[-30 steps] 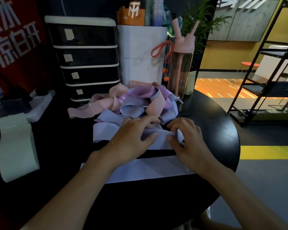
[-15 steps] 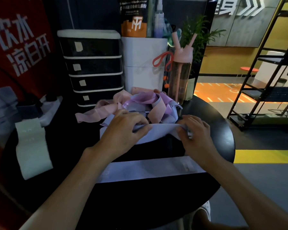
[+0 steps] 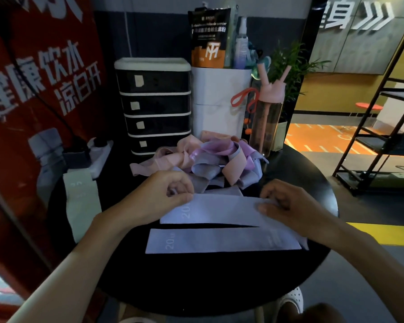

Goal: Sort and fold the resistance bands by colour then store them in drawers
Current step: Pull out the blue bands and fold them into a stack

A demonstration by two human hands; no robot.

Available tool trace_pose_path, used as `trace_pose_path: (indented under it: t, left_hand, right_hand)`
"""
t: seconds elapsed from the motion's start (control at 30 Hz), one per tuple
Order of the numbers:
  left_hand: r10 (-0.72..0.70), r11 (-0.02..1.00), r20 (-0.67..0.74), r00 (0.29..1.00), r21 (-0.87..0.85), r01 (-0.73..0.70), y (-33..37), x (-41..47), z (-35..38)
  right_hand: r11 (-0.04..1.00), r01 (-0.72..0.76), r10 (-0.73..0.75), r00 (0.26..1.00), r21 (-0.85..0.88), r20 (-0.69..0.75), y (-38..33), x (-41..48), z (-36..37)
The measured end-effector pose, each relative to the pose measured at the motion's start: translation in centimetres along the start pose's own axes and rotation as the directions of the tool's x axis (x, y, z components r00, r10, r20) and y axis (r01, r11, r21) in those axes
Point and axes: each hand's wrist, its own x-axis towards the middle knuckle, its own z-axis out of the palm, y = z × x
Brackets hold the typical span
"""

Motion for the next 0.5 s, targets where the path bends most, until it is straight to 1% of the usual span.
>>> trace_pose_path:
  t: [0.07, 0.13, 0.23, 0.3, 0.4, 0.5]
  left_hand:
    - [-0.032, 0.999, 0.023, 0.999, -0.027, 0.032, -0.4, -0.7, -0.1]
    - [-0.069, 0.996, 0.015, 0.998, -0.048, 0.069, -0.9, -1.5, 0.0]
    - [-0.135, 0.991, -0.032, 0.990, -0.025, 0.135, -1.9, -2.6, 0.1]
    - [-0.164, 0.986, -0.054, 0.985, -0.005, 0.164, -2.4, -3.3, 0.0]
    - [-0.176, 0.983, -0.059, 0.983, 0.035, 0.178, -2.8, -4.3, 0.4]
    - [-0.175, 0.982, -0.050, 0.983, 0.068, 0.178, -3.5, -5.0, 1.2]
  right_hand:
    - [1.000, 0.011, -0.011, 0.997, 0.003, 0.072, 0.8, -0.3, 0.2]
    - [1.000, 0.004, 0.000, 0.990, -0.027, 0.144, 1.5, -0.5, 0.4]
    - [0.980, 0.081, -0.039, 0.974, -0.180, 0.225, 2.1, -0.7, 1.1]
    - [0.964, 0.113, -0.059, 0.973, -0.239, 0.221, 2.7, -0.6, 1.8]
    - [0.961, 0.096, -0.042, 0.978, -0.259, 0.206, 4.0, -0.6, 2.4]
    - [0.949, 0.141, -0.080, 0.972, -0.281, 0.219, 5.0, -1.3, 2.8]
